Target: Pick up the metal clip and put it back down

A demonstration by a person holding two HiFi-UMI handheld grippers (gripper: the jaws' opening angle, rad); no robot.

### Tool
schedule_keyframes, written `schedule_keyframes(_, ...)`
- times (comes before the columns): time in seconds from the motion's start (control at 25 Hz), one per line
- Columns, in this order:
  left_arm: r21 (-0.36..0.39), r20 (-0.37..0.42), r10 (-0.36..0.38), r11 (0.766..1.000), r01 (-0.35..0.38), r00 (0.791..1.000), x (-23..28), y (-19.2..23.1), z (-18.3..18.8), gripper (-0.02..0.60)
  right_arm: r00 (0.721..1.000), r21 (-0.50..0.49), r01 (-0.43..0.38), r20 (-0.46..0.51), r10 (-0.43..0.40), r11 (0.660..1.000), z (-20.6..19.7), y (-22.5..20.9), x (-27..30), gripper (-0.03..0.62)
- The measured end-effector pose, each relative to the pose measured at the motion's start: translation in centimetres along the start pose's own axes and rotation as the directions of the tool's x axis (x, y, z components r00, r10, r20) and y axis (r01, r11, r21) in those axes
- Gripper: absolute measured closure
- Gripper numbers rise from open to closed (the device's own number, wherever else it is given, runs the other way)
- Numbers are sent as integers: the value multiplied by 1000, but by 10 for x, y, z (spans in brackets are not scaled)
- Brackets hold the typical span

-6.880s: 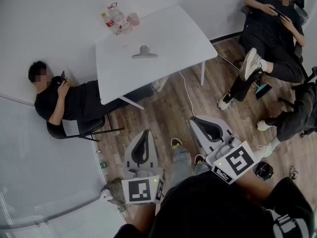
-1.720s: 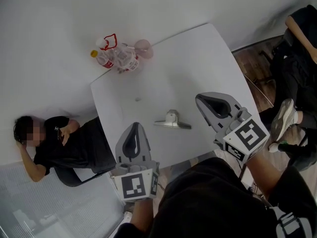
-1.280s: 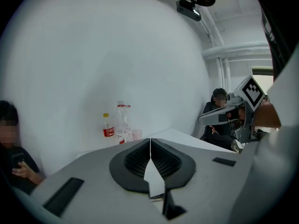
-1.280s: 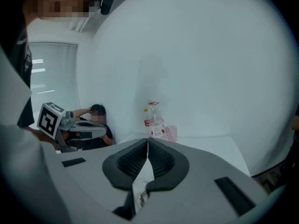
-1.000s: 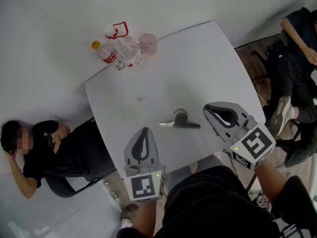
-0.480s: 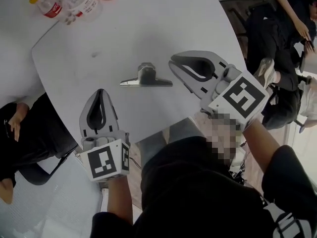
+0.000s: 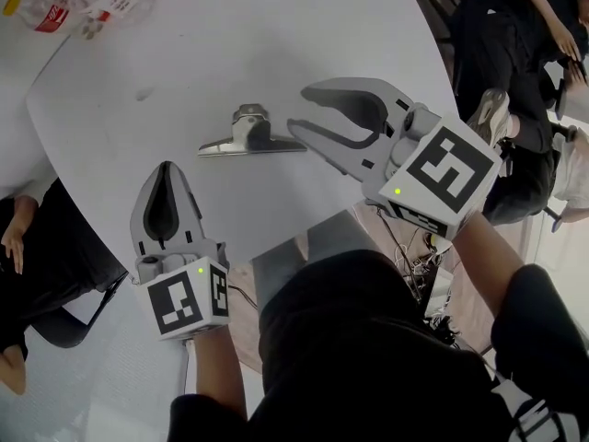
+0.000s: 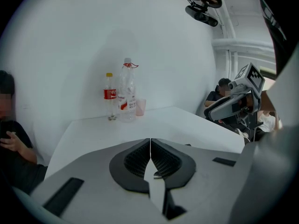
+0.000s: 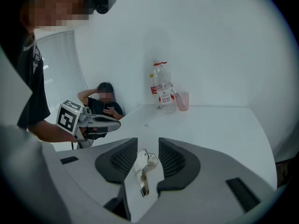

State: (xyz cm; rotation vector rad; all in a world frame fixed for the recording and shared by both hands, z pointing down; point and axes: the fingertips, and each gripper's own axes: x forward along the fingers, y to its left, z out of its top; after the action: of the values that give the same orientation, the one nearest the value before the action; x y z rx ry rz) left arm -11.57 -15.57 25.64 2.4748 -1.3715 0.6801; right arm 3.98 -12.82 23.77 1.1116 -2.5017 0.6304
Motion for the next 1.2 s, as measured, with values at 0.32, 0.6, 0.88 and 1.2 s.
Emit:
schedule_keyframes(0.32, -64, -28, -43, 997, 41, 999, 28, 1, -35, 558, 998, 26, -26, -63, 28, 999, -37, -11, 31, 444)
schedule_keyframes(0.6, -74, -101, -29, 997, 21, 994, 41, 10, -62, 558, 991, 59, -52, -118, 59, 997, -56, -10, 57, 444)
schedule_keyframes(0.88, -80, -167, -16, 997, 3, 986, 48, 16, -86, 558, 970, 60, -115, -211, 125, 992, -82, -3, 79, 445)
schedule_keyframes(1.2, -93, -202, -22, 996, 3, 979, 58, 19, -99, 558, 954, 70, -177, -233, 189, 982, -93, 7, 92, 445)
